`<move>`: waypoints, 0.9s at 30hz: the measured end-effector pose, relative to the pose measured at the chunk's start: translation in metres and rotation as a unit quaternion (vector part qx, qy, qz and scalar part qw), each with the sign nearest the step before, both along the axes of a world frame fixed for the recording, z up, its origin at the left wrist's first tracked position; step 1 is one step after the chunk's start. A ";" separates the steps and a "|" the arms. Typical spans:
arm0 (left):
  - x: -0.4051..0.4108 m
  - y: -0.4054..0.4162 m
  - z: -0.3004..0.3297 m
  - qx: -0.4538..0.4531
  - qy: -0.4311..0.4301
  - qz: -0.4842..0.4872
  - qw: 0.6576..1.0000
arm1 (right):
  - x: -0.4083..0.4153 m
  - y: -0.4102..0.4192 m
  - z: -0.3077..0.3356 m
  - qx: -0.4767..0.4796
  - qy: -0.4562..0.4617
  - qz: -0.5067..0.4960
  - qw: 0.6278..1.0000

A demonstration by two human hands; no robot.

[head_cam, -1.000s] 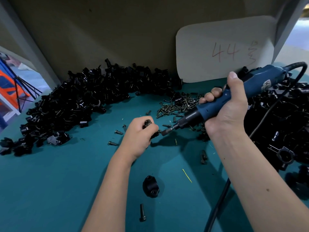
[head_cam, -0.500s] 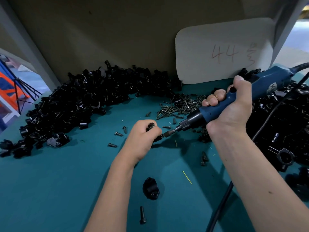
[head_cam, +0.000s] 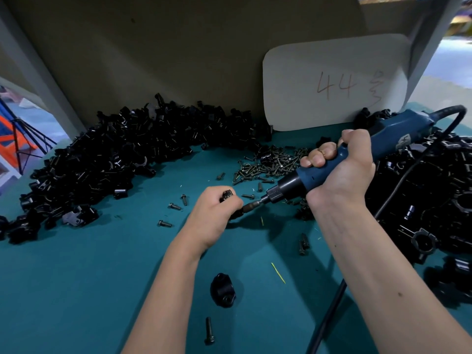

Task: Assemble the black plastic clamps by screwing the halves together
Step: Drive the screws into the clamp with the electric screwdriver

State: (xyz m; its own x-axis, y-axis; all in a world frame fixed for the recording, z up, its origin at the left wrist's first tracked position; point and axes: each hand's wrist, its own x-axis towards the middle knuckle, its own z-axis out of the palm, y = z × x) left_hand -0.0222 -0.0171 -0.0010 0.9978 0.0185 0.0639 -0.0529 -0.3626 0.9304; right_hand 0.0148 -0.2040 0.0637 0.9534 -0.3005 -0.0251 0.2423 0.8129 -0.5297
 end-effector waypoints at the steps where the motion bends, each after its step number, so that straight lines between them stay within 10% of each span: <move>1: 0.000 0.000 0.000 -0.002 0.000 0.000 1.000 | 0.000 0.000 -0.001 0.004 0.004 0.000 1.000; 27: 0.001 0.002 -0.006 -0.034 -0.005 0.010 0.999 | -0.002 0.012 0.004 -0.060 -0.044 -0.002 0.997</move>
State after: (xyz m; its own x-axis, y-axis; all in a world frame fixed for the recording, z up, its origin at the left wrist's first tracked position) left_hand -0.0215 -0.0151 -0.0065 0.9964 0.0440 0.0720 -0.0557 -0.2989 0.9527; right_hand 0.0124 -0.1923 0.0678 0.9493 -0.2996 0.0948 0.2947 0.7441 -0.5996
